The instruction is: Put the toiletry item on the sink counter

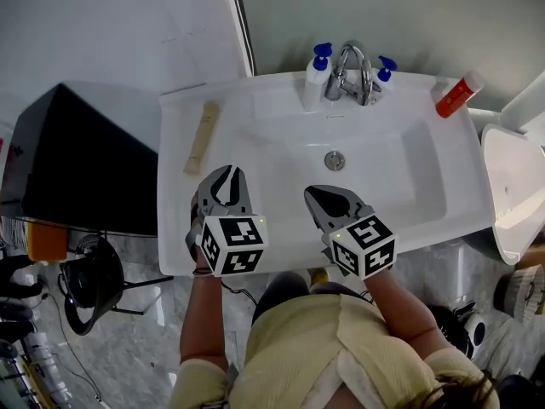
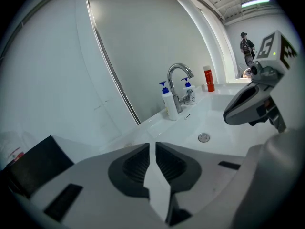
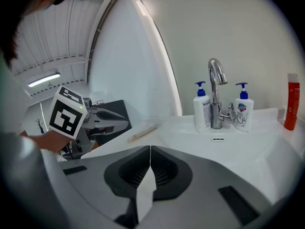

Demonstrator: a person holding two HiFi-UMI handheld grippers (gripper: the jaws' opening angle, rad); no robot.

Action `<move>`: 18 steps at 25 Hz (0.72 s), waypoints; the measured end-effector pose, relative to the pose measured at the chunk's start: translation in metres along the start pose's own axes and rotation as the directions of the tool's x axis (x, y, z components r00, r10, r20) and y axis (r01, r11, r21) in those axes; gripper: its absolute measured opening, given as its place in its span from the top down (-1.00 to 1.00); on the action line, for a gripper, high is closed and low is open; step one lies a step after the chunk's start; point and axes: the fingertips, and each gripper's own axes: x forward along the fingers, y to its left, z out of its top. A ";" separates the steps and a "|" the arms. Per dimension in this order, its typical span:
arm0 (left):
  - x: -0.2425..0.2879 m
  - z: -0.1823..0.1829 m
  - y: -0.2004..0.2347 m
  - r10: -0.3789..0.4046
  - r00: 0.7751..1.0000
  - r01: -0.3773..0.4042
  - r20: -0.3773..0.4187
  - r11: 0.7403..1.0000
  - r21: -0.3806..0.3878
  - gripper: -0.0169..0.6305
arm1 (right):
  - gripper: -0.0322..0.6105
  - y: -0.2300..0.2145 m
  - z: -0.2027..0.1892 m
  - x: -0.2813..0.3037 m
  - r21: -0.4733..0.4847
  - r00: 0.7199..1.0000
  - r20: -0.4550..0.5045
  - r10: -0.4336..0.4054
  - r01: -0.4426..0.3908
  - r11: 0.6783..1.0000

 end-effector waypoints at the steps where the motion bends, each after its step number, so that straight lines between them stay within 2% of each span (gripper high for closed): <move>1: -0.003 -0.001 -0.002 -0.001 1.000 0.001 -0.001 1.000 -0.001 0.73 | 0.82 0.001 -0.001 -0.003 -0.003 1.000 0.001 0.001 -0.001 1.000; 18: -0.045 -0.015 -0.043 -0.046 0.999 0.043 -0.017 0.992 -0.117 0.76 | 0.82 0.004 -0.010 -0.040 -0.028 1.000 0.012 0.002 -0.002 1.000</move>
